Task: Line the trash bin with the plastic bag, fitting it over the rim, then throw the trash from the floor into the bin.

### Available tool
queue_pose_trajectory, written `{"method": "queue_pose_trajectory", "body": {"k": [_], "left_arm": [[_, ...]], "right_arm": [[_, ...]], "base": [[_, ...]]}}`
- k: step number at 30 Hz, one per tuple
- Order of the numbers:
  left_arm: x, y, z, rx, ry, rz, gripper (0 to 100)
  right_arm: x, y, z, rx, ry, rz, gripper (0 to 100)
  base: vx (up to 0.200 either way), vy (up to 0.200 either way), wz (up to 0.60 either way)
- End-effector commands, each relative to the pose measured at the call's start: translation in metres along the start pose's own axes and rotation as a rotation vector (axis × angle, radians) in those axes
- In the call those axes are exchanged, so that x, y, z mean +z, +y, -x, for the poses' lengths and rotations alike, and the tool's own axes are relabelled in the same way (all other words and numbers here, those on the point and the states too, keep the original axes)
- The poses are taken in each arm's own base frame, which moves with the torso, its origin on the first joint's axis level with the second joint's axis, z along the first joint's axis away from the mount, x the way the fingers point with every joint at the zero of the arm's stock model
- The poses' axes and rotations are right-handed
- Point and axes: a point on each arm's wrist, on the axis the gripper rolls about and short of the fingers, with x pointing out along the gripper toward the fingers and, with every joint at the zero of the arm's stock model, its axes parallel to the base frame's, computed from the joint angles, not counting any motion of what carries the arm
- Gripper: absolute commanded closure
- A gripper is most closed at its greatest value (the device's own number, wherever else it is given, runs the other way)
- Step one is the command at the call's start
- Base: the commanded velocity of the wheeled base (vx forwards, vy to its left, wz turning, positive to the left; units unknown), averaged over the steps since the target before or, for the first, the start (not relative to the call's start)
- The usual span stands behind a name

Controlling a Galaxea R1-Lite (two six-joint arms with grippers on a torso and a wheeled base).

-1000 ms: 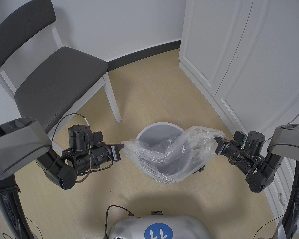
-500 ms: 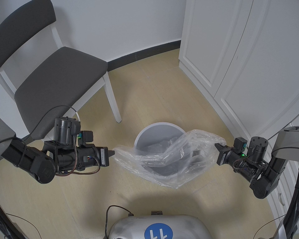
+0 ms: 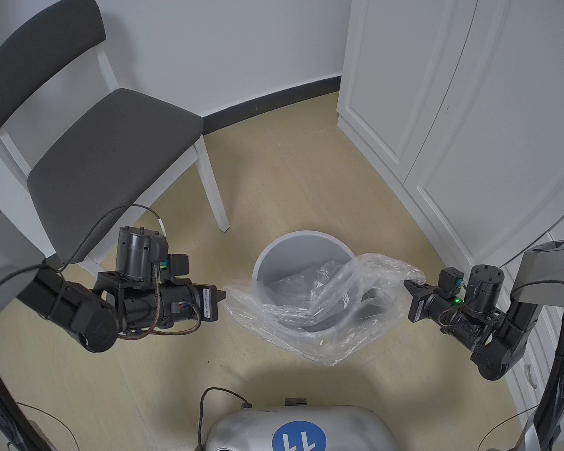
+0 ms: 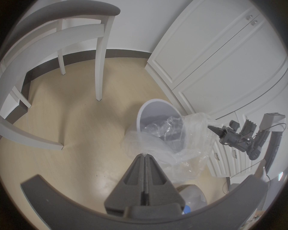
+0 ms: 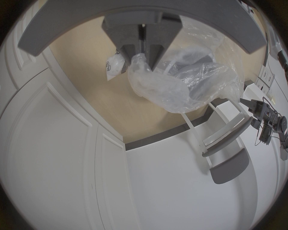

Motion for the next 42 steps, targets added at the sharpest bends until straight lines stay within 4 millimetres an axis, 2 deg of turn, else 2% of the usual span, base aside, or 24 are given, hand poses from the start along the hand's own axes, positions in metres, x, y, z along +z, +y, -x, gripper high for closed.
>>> {"method": "queue_pose_trajectory", "body": {"k": [1,8,15,16,23,25,28,29,33,35,37,41,42], "left_arm": [[-0.020,0.008,-0.034,0.052,0.035,0.002,100],[-0.027,0.010,-0.050,0.067,-0.025,-0.007,100],[-0.025,0.011,-0.044,0.063,-0.062,-0.008,100],[-0.023,0.010,-0.041,0.061,-0.068,-0.009,100],[-0.024,0.007,-0.034,0.046,-0.068,-0.016,100],[-0.025,0.008,-0.034,0.048,-0.065,-0.014,100],[-0.026,0.009,-0.035,0.050,-0.062,-0.013,100],[-0.026,0.009,-0.035,0.051,-0.060,-0.014,100],[-0.025,0.008,-0.034,0.049,-0.066,-0.015,100],[-0.025,0.008,-0.034,0.049,-0.067,-0.015,100],[-0.025,0.008,-0.034,0.049,-0.067,-0.015,100],[-0.025,0.006,-0.033,0.044,-0.066,-0.017,100],[-0.025,0.006,-0.033,0.044,-0.066,-0.017,100]], "right_arm": [[-0.018,0.002,-0.013,0.009,0.036,-0.006,100],[-0.030,0.002,-0.021,0.011,0.067,-0.007,100],[-0.033,0.000,-0.018,0.006,0.081,-0.007,100],[-0.033,0.000,-0.018,0.007,0.084,-0.006,0],[-0.018,0.002,0.000,0.032,0.063,-0.010,0],[-0.012,-0.005,0.015,0.099,0.066,-0.017,0],[-0.006,-0.016,0.027,0.168,0.060,-0.024,0],[-0.002,-0.025,0.034,0.201,0.051,-0.030,0],[0.008,-0.038,0.043,0.232,0.018,-0.033,0],[0.011,-0.038,0.044,0.231,0.004,-0.029,0],[0.024,-0.031,0.047,0.220,-0.048,0.004,0],[0.041,0.001,0.045,0.096,-0.131,0.067,0],[0.041,0.001,0.045,0.096,-0.131,0.067,0]], "base": [[0.000,0.000,0.00],[0.000,0.000,0.00],[0.000,0.000,0.00],[0.000,0.000,0.00],[0.000,0.000,0.00],[0.000,0.000,0.00],[0.000,0.000,0.00],[0.000,0.000,0.00],[0.000,0.000,0.00],[0.000,0.000,0.00],[0.000,0.000,0.00],[0.000,0.000,0.00],[0.000,0.000,0.00]]}}
